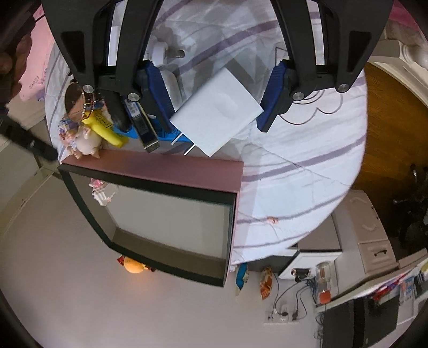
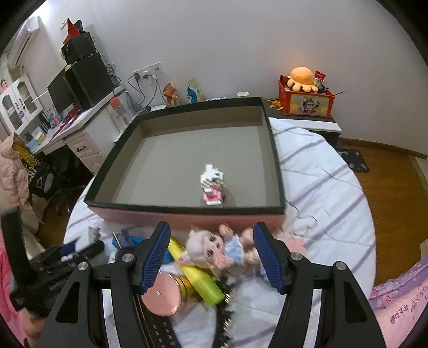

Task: Organize rigid objects
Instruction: 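Close the left gripper on the white square charger, then lift the white charger with the left gripper while the right gripper grasps the rose-gold jar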

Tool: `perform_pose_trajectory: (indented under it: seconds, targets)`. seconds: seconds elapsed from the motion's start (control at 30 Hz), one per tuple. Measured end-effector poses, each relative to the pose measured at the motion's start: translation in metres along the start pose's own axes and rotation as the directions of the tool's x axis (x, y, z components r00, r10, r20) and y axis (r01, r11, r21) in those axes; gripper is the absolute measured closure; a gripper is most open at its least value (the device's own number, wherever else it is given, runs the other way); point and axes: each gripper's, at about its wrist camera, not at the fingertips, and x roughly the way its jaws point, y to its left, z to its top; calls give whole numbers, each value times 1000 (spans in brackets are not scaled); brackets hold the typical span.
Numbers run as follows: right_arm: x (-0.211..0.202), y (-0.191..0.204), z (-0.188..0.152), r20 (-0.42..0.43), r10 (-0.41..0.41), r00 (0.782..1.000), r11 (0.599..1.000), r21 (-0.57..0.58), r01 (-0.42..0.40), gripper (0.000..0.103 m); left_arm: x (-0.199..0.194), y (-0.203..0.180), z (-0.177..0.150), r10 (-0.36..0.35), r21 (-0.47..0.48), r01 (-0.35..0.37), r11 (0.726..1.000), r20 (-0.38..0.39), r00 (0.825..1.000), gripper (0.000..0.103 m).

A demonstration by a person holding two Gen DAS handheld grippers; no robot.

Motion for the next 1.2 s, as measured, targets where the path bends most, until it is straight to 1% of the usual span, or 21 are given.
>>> perform_pose_trajectory:
  seconds: [0.1, 0.2, 0.33, 0.47, 0.6, 0.67, 0.73, 0.77, 0.83, 0.9, 1.0, 1.13, 1.2]
  targets:
    - [0, -10, -14, -29, -3, 1000, 1000, 22, 4, 37, -9, -4, 1, 9, 11, -9, 1000, 22, 1000, 39]
    - [-1, -9, -28, -47, 36, 998, 999, 30, -35, 37, -13, -7, 1, 12, 19, -13, 1000, 31, 999, 39]
    - [0, 12, -38, -65, 96, 993, 995, -31, -98, 37, -15, -10, -3, 12, 21, -13, 1000, 27, 1000, 39]
    - [4, 31, -42, -81, 113, 990, 988, -96, -120, 37, -17, -9, -7, 15, 16, -15, 1000, 25, 1000, 39]
    - [18, 41, -45, -94, 75, 993, 987, -138, -88, 38, -19, -9, -10, 12, 14, -12, 1000, 25, 1000, 39]
    - [21, 47, -46, -82, 49, 995, 981, -185, -64, 43, -20, -11, -11, 9, 18, -9, 1000, 23, 1000, 39]
    - [23, 54, -49, -80, 25, 996, 973, -227, -42, 52, -21, -11, -11, 5, 20, -6, 1000, 24, 1000, 39]
    - [23, 58, -51, -78, 11, 997, 968, -250, -31, 55, -21, -12, -11, 4, 20, -5, 1000, 25, 1000, 39]
    - [22, 62, -58, -60, -19, 998, 960, -279, 1, 55, -23, -11, -12, 3, 19, -4, 1000, 26, 1000, 39]
    - [19, 61, -60, -50, -20, 999, 961, -276, 5, 55, -24, -11, -12, 3, 19, -3, 1000, 28, 1000, 39]
    - [11, 50, -58, -44, 19, 999, 974, -223, -28, 55, -26, -12, -11, 0, 23, -1, 1000, 32, 999, 39]
    - [-5, 45, -49, -30, 71, 997, 979, -191, -75, 55, -31, -16, -6, -7, 30, 6, 1000, 45, 999, 39]
    - [-13, 45, -43, -14, 83, 996, 979, -187, -84, 55, -34, -20, -2, -14, 37, 12, 999, 54, 998, 39]
